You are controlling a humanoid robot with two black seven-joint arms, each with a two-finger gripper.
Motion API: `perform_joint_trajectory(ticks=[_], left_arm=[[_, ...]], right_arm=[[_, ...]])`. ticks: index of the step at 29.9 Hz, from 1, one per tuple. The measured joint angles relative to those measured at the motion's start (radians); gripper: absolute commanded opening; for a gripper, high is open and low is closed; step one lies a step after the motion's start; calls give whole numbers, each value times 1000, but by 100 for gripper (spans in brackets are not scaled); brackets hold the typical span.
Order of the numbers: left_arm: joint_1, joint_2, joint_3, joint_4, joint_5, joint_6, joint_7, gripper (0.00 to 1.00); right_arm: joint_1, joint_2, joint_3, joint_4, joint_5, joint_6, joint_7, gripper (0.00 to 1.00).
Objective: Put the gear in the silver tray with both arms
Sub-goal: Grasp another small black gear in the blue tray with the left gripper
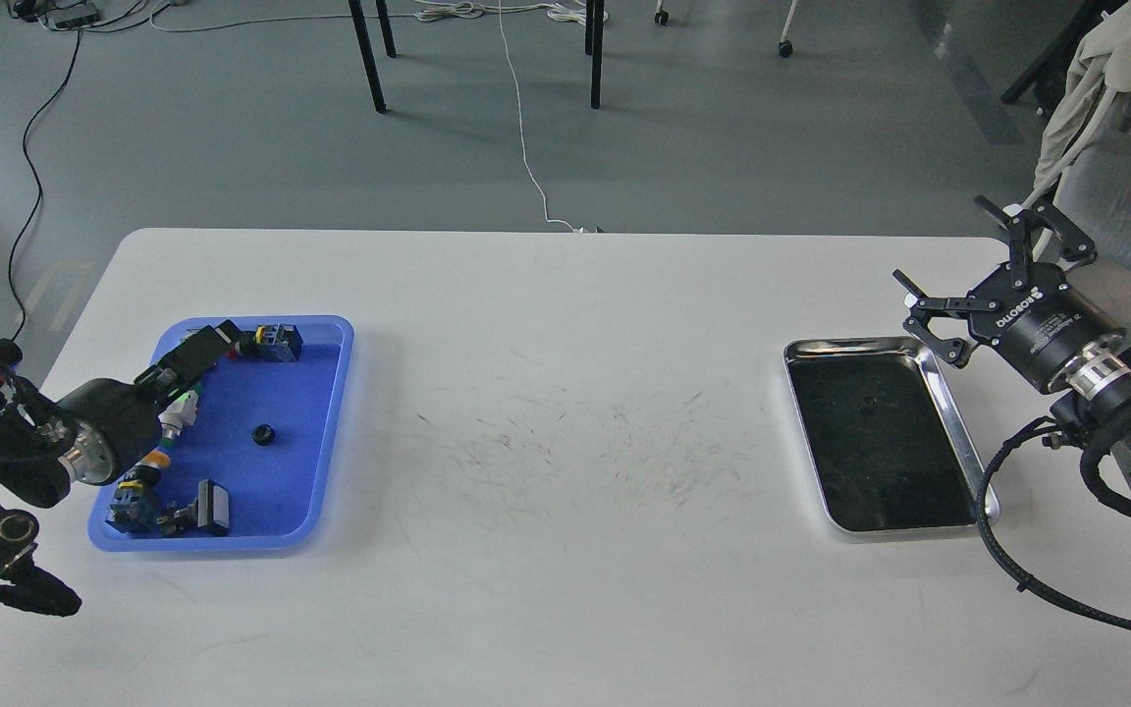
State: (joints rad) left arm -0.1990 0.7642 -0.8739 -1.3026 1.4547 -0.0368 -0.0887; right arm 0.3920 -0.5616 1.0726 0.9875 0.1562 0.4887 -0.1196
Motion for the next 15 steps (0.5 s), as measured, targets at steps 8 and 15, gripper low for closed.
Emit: perform_joint_trajectory(ticks=[8,15], left_arm=[[-8,6,153,8,354,106,-77,95],[-73,4,283,41,455,146,-107,94]], right_arm=[[-9,15,-17,0,-5,0,1,97],[-22,18,-14,15,-5,0,1,97]])
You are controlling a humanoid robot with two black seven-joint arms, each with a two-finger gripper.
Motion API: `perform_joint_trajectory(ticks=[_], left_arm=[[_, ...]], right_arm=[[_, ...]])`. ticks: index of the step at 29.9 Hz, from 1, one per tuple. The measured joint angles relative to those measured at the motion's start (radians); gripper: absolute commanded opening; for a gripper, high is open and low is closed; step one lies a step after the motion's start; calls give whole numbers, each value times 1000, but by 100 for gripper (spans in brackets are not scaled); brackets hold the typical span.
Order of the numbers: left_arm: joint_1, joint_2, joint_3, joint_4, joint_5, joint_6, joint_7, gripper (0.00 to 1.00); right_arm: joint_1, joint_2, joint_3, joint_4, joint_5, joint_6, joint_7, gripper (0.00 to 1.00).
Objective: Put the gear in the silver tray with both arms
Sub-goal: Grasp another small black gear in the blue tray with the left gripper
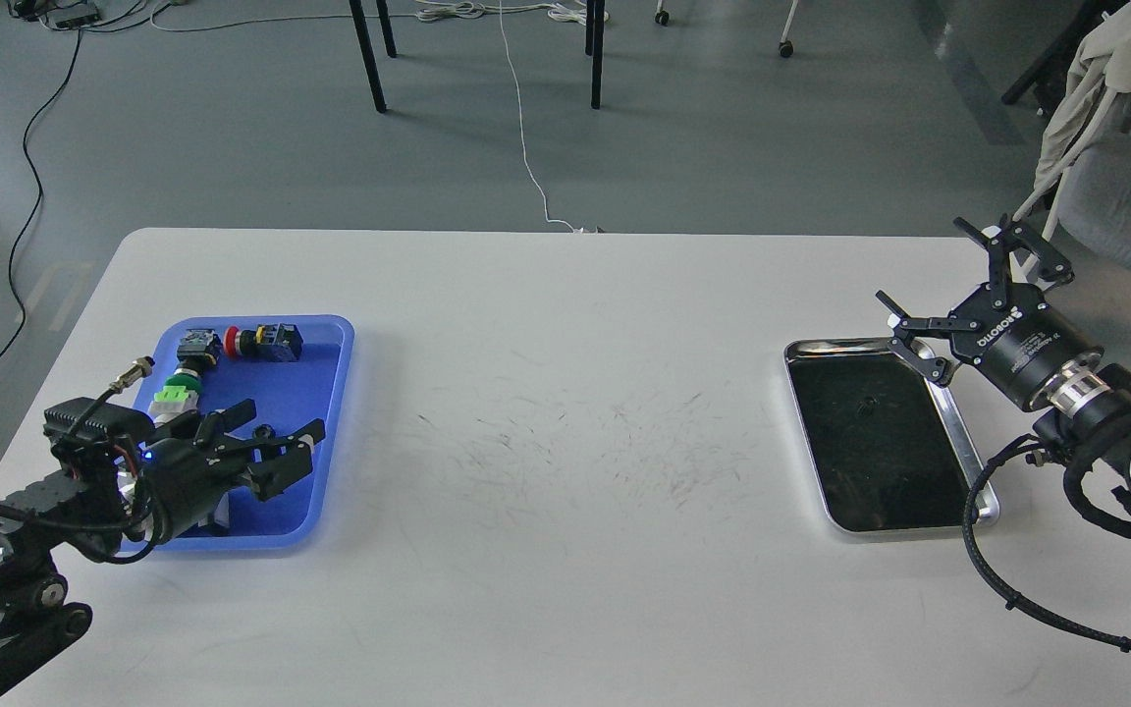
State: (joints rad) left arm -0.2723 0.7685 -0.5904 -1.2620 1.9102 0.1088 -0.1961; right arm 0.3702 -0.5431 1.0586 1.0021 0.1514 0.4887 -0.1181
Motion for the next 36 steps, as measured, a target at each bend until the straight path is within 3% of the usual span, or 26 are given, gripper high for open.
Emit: perform_joint_trajectory(ticks=[10,36], left_arm=[[-87,-33,114,127,14,47,-11,86],[-115,-54,143,272,11,54,-50,62]], right_arm=[[-6,-4,14,3,0,0,0,97],[-8,-4,14,4,0,0,0,97]])
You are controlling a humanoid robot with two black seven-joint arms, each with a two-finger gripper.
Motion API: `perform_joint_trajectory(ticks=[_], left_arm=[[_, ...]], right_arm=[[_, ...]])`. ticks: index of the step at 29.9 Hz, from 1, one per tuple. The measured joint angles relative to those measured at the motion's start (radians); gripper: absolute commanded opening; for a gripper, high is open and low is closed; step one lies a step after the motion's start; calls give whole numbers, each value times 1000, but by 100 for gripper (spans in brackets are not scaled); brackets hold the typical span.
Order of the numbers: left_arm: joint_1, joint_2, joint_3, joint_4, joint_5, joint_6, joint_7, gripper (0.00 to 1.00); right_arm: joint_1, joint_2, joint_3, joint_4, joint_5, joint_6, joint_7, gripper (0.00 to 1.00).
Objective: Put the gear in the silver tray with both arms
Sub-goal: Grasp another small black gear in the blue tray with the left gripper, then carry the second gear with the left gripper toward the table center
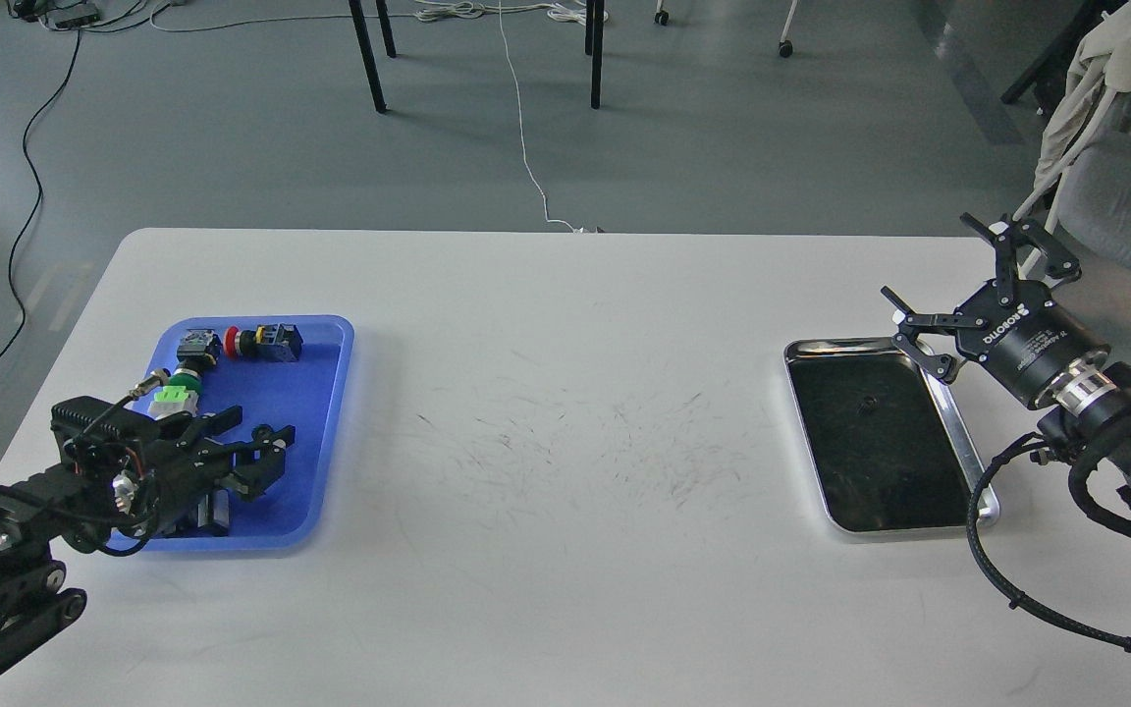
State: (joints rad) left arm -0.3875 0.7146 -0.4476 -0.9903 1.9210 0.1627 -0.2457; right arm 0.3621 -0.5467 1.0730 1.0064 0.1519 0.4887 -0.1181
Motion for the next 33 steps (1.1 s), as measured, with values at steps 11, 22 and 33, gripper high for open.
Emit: perform_joint_trajectory(ticks=[11,22,33], left_arm=[[-1,-7,9,19,0,-2,-4,16],[-26,-1,8,10,-12,-11,-3,9],[-156,142,-7,-266,-148,-48,29,9]], right_arm=[[-4,-1,-1,0,0,0,0,97],[-4,-8,-1,8,0,0,0,97],[-3,-13,-1,9,0,0,0,97]])
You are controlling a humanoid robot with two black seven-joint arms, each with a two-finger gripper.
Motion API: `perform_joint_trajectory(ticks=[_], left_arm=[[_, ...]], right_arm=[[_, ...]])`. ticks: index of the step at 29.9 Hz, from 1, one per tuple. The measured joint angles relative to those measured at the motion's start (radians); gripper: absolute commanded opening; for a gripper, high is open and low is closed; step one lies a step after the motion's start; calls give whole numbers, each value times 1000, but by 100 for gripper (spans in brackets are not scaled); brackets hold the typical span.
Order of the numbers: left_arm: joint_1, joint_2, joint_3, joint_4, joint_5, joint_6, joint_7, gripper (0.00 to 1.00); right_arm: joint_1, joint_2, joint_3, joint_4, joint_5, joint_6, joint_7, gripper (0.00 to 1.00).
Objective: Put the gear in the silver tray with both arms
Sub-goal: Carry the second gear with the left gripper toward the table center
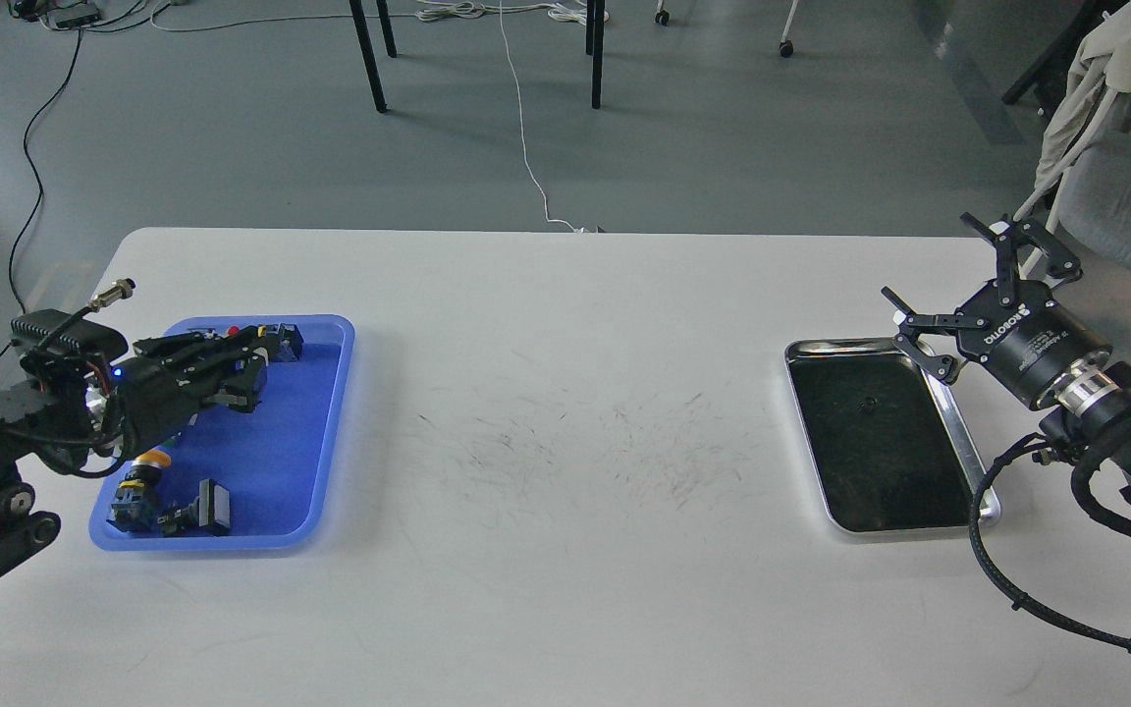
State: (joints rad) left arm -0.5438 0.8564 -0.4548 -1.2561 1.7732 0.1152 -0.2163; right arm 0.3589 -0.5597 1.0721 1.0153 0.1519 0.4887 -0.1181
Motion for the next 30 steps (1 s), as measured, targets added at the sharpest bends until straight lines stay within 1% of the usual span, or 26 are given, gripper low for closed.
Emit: perform_joint_trajectory(ticks=[2,4,7,10,15,18,20,22,25,30], left_arm=[[-10,-18,-2,-46,-15,1,12,10],[-17,-65,-1,-75,-18,5,21,10],[-31,-153,9,-85,-10,5,38,10],[-39,-265,14,-78,15,-5,65,9],[-62,-516,42,-3,98,-22,102,9],[-95,-701,90,99,126,-22,117,9],[-105,-798,112,175,137,-19,118,9],[-112,-838,123,256,151,-16,118,9],[-118,-852,136,351,163,-6,117,9],[-96,-857,182,364,168,4,120,9]], right_arm=[[-1,-9,0,-2,0,0,0,97],[-1,-14,1,-7,0,0,0,97],[-1,-19,18,-14,-1,0,0,97],[0,-21,27,-17,-2,0,1,97],[0,-22,29,-20,-2,0,1,97],[0,-22,30,-20,-2,0,2,97],[0,-22,32,-19,-2,0,2,97],[0,-22,37,-19,-2,0,4,97],[1,-22,45,-18,-2,0,5,97],[2,-26,48,-17,-2,0,5,97]])
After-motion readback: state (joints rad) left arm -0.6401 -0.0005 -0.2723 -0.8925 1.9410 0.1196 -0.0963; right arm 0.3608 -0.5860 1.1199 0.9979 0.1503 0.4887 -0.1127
